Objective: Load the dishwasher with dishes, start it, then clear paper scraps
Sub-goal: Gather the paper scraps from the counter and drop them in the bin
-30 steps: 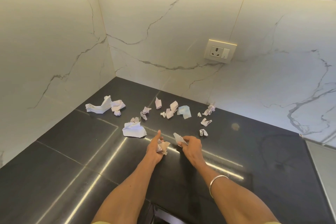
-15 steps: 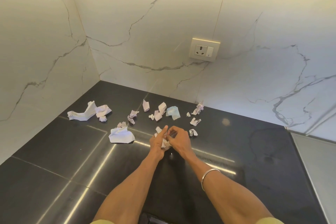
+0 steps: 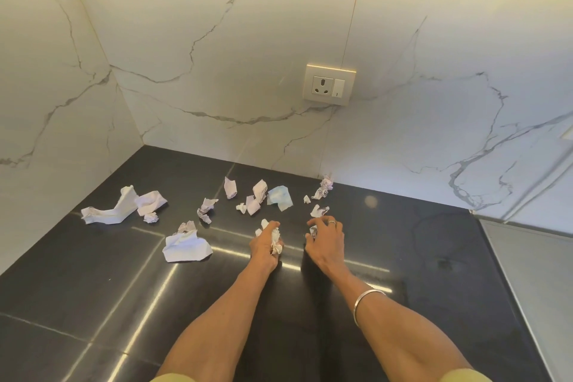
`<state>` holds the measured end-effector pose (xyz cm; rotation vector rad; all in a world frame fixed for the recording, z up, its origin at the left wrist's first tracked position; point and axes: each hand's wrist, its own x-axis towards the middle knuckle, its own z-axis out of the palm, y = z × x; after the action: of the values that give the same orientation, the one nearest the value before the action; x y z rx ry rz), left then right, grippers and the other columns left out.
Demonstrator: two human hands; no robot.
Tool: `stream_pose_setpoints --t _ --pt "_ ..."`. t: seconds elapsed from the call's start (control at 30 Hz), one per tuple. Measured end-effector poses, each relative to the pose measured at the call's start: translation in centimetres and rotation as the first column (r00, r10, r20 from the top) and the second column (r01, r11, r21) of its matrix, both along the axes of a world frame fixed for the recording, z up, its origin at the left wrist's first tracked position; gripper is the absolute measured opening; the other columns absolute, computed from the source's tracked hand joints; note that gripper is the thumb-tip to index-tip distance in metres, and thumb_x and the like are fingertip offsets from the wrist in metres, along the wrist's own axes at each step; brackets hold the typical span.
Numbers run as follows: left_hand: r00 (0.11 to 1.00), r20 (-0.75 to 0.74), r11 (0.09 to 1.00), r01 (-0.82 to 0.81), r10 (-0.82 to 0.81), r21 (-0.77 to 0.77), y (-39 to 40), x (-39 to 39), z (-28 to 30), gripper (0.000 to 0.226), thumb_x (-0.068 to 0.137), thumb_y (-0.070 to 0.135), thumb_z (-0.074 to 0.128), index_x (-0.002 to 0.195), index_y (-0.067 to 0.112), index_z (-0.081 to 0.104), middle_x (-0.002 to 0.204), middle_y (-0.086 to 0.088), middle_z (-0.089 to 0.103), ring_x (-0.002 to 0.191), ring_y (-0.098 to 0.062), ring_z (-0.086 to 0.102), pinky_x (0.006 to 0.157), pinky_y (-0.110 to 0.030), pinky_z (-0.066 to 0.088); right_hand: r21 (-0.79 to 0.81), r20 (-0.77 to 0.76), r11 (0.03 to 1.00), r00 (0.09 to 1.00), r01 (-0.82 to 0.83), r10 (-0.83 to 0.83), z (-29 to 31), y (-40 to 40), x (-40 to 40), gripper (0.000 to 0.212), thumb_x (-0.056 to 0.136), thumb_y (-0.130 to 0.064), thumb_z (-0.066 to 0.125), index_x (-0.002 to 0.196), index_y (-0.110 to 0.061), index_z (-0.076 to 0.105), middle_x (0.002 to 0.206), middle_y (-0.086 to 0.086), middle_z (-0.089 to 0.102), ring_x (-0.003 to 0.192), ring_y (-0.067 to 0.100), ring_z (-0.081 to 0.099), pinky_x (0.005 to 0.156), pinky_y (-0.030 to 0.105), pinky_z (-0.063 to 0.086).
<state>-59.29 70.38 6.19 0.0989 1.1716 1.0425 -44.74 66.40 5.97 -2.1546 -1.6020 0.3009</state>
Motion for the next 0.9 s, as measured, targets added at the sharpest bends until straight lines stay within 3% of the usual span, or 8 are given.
stream_pose_setpoints --t 0.1,0.17,0.33,0.43,0.57,0.67,0.77,0.9 --pt "0.999 0.026 0.999 0.048 -0.048 -0.004 0.5 0.7 -0.4 0.032 0.073 0.003 0.077 0.078 0.012 0.047 0.061 -0.004 0.047 0.034 -0.010 0.038 0.032 -0.016 0.031 -0.049 -0.038 0.999 0.999 -0.023 0.021 -1.0 0.1 0.8 0.003 0.086 -0.026 0.065 0.087 -0.025 0.067 0.109 0.000 0.060 0.105 0.023 0.051 0.086 0.032 0.047" --pt "0.997 0.037 0.997 0.072 -0.072 -0.007 0.7 0.9 -0.5 0.031 0.072 0.004 0.078 0.078 0.012 0.048 0.061 -0.004 0.048 0.035 -0.010 0.037 0.031 -0.017 0.029 -0.032 -0.132 0.999 0.991 -0.014 0.010 -1.4 0.3 1.2 0.010 0.087 -0.021 0.067 0.079 -0.025 0.063 0.097 -0.005 0.059 0.098 0.018 0.053 0.077 0.026 0.043" --pt "0.988 0.024 0.989 0.149 -0.150 0.016 1.9 1.5 -0.8 0.028 0.072 0.008 0.081 0.079 0.010 0.054 0.060 -0.004 0.049 0.034 -0.010 0.038 0.030 -0.017 0.030 0.036 -0.364 0.998 0.931 0.044 -0.028 -0.8 1.3 2.0 0.009 0.091 -0.015 0.062 0.091 -0.023 0.056 0.086 -0.006 0.065 0.079 0.010 0.061 0.064 0.014 0.042" --pt "0.974 0.014 0.973 0.227 -0.228 0.034 2.7 2.0 -0.6 0.024 0.074 0.012 0.081 0.085 0.008 0.060 0.058 -0.004 0.051 0.034 -0.010 0.039 0.031 -0.018 0.031 0.090 -0.446 0.991 0.894 0.098 -0.048 -0.3 2.4 1.6 0.014 0.090 -0.016 0.065 0.102 -0.020 0.060 0.092 -0.008 0.062 0.083 0.009 0.061 0.068 0.008 0.042" --pt "0.965 0.003 0.963 0.261 -0.262 0.067 3.0 2.7 -0.6 0.026 0.077 0.016 0.075 0.098 0.004 0.063 0.062 -0.008 0.058 0.039 -0.013 0.049 0.036 -0.019 0.039 0.209 -0.497 0.965 0.867 0.158 -0.034 -0.1 4.1 0.3 0.013 0.080 -0.021 0.077 0.092 -0.026 0.072 0.098 -0.014 0.055 0.090 0.000 0.057 0.078 0.008 0.041" --pt "0.955 -0.033 0.952 0.296 -0.294 0.081 3.1 3.2 -1.2 0.050 0.066 0.025 0.080 0.107 -0.002 0.069 0.094 -0.020 0.072 0.071 -0.028 0.069 0.062 -0.032 0.056 0.237 -0.543 0.963 0.840 0.131 0.019 -0.3 4.6 -1.1 0.009 0.081 -0.021 0.076 0.084 -0.029 0.075 0.085 -0.017 0.066 0.083 0.001 0.065 0.074 0.015 0.052" --pt "0.962 -0.041 0.957 0.273 -0.271 0.095 3.6 3.2 -1.8 0.050 0.074 0.031 0.079 0.113 0.001 0.070 0.109 -0.022 0.071 0.103 -0.037 0.068 0.095 -0.047 0.053 0.247 -0.590 0.957 0.807 0.154 0.023 -0.3 4.8 -1.9 0.006 0.085 -0.019 0.074 0.086 -0.025 0.074 0.083 -0.014 0.070 0.081 0.000 0.066 0.072 0.014 0.053" --pt "0.950 -0.059 0.942 0.312 -0.307 0.121 3.7 3.4 -2.1 0.063 0.067 0.045 0.084 0.113 0.005 0.071 0.110 -0.019 0.071 0.107 -0.037 0.067 0.102 -0.052 0.048 0.271 -0.589 0.947 0.808 0.173 0.021 0.0 4.7 -1.7 0.006 0.087 -0.016 0.071 0.090 -0.021 0.073 0.082 -0.013 0.070 0.079 -0.003 0.066 0.069 0.010 0.050"
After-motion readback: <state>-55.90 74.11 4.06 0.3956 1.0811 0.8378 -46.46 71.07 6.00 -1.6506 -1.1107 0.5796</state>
